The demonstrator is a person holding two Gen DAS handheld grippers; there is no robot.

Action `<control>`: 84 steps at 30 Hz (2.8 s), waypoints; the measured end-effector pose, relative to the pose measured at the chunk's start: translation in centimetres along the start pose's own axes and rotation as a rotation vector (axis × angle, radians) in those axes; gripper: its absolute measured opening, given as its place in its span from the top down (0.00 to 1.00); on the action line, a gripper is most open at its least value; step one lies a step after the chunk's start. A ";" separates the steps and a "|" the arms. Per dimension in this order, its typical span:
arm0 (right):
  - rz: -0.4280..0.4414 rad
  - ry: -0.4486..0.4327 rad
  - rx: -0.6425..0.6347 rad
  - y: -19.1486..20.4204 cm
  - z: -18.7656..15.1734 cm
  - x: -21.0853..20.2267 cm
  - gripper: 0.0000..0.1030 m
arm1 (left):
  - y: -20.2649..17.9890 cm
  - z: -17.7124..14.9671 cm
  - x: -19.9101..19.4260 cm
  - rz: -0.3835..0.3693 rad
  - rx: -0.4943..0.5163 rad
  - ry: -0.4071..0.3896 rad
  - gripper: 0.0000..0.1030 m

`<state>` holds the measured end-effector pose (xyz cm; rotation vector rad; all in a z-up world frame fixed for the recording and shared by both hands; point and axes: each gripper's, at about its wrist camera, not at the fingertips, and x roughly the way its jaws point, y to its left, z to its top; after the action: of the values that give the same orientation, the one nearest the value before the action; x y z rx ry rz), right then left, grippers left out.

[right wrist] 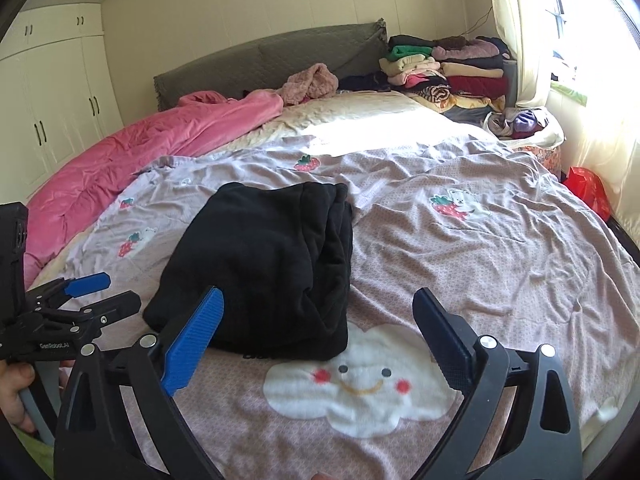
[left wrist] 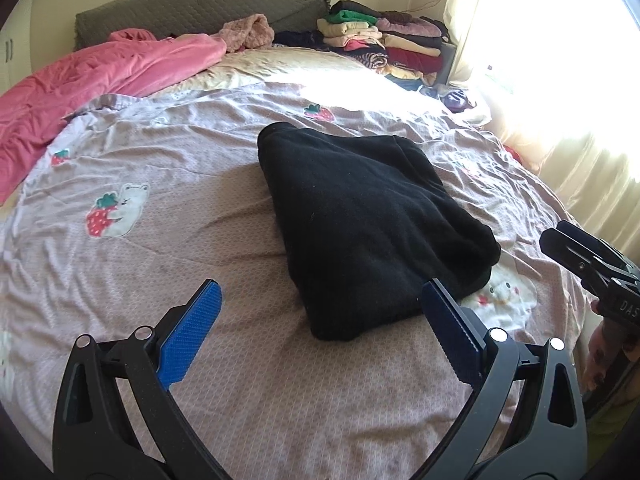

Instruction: Fold small clothes

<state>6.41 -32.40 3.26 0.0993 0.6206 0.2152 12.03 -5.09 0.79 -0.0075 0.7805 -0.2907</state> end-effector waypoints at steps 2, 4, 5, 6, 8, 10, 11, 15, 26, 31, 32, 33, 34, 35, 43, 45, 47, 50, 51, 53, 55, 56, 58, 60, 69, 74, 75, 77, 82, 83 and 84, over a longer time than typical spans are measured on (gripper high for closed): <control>0.004 -0.001 0.000 0.3 -0.4 -0.6 0.08 | 0.0 -0.5 -0.8 0.006 0.003 -0.005 0.09; 0.001 -0.001 -0.003 0.7 -1.0 -1.1 0.08 | -0.1 -1.0 -1.3 0.011 0.009 -0.008 0.09; 0.001 0.000 -0.004 0.9 -1.2 -1.3 0.08 | -0.1 -1.3 -1.6 0.011 0.012 -0.007 0.09; 0.000 0.001 -0.006 1.0 -1.5 -1.5 0.08 | -0.1 -1.6 -1.8 0.010 0.013 -0.005 0.09; 0.000 0.001 0.000 1.3 -2.0 -1.8 0.08 | -0.1 -2.1 -2.1 0.014 0.010 0.002 0.09; -0.010 0.008 0.015 1.4 -2.6 -2.1 0.08 | -0.2 -2.7 -2.2 0.016 0.011 0.013 0.09; -0.009 0.013 0.020 1.4 -2.8 -2.1 0.08 | -0.2 -3.0 -2.3 0.018 0.012 0.020 0.09; -0.014 0.042 0.027 1.6 -4.2 -2.4 0.08 | -0.6 -4.7 -2.2 0.023 0.020 0.054 0.09; -0.056 0.096 0.006 2.4 -6.9 -1.7 0.08 | -0.3 -6.6 -1.4 0.037 -0.005 0.106 0.09; -0.053 0.086 -0.008 2.8 -6.7 -1.9 0.08 | -0.2 -6.6 -1.5 0.035 -0.018 0.095 0.09; -0.052 0.088 -0.008 2.8 -6.7 -1.9 0.08 | -0.1 -6.6 -1.6 0.035 -0.020 0.095 0.09; -0.052 0.090 -0.008 2.8 -6.7 -1.9 0.08 | -0.1 -6.6 -1.6 0.035 -0.022 0.093 0.09; -0.054 0.091 -0.008 2.8 -6.7 -1.9 0.08 | -0.1 -6.6 -1.6 0.035 -0.024 0.092 0.09; -0.056 0.091 -0.008 2.8 -6.7 -1.9 0.08 | -0.1 -6.6 -1.7 0.035 -0.027 0.090 0.09; -0.060 0.090 -0.013 3.0 -6.7 -2.0 0.08 | 0.2 -6.4 -1.9 0.051 -0.038 0.083 0.09; -0.058 0.090 -0.013 3.0 -6.6 -2.0 0.08 | 0.3 -6.4 -1.9 0.056 -0.039 0.083 0.09; -0.058 0.092 -0.017 3.0 -6.7 -2.0 0.08 | 0.4 -6.4 -1.9 0.063 -0.040 0.083 0.09; -0.058 0.093 -0.018 3.1 -6.5 -2.0 0.08 | 0.3 -6.4 -1.9 0.071 -0.038 0.083 0.09; -0.059 0.092 -0.018 3.1 -6.5 -2.0 0.08 | 0.3 -6.4 -1.9 0.072 -0.037 0.083 0.09; -0.059 0.092 -0.020 3.1 -6.4 -2.0 0.08 | 0.3 -6.4 -1.9 0.074 -0.036 0.085 0.09; -0.060 0.091 -0.021 3.1 -6.4 -2.0 0.08 | 0.3 -6.4 -1.9 0.076 -0.035 0.084 0.09; -0.060 0.091 -0.022 3.2 -6.4 -2.0 0.08 | 0.2 -6.4 -1.9 0.077 -0.033 0.085 0.09; -0.060 0.091 -0.020 3.2 -6.4 -2.0 0.08 | 0.2 -6.4 -1.9 0.077 -0.032 0.084 0.09; -0.059 0.090 -0.022 3.2 -6.4 -2.0 0.08 | 0.2 -6.4 -1.9 0.077 -0.033 0.081 0.09; -0.060 0.091 -0.036 3.6 -6.2 -2.0 0.08 | 0.4 -6.5 -2.1 0.085 -0.038 0.077 0.09; -0.061 0.091 -0.034 3.7 -6.2 -2.0 0.08 | 0.5 -6.5 -2.2 0.089 -0.037 0.076 0.09; -0.058 0.092 -0.034 3.7 -6.3 -2.0 0.08 | 0.5 -6.5 -2.2 0.091 -0.037 0.076 0.09; -0.060 0.092 -0.038 3.8 -6.2 -2.0 0.08 | 0.5 -6.4 -2.2 0.093 -0.036 0.077 0.09; -0.061 0.091 -0.041 3.9 -6.2 -2.1 0.08 | 0.6 -6.4 -2.3 0.099 -0.035 0.074 0.09; -0.060 0.091 -0.041 3.9 -6.2 -2.1 0.08 | 0.7 -6.3 -2.4 0.100 -0.035 0.072 0.09; -0.060 0.091 -0.041 3.9 -6.3 -2.1 0.08 | 0.6 -6.3 -2.4 0.103 -0.035 0.071 0.09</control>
<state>0.45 -28.93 -0.04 0.0320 0.7089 0.1753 6.16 -3.26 -2.11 0.0102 0.8531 -0.1806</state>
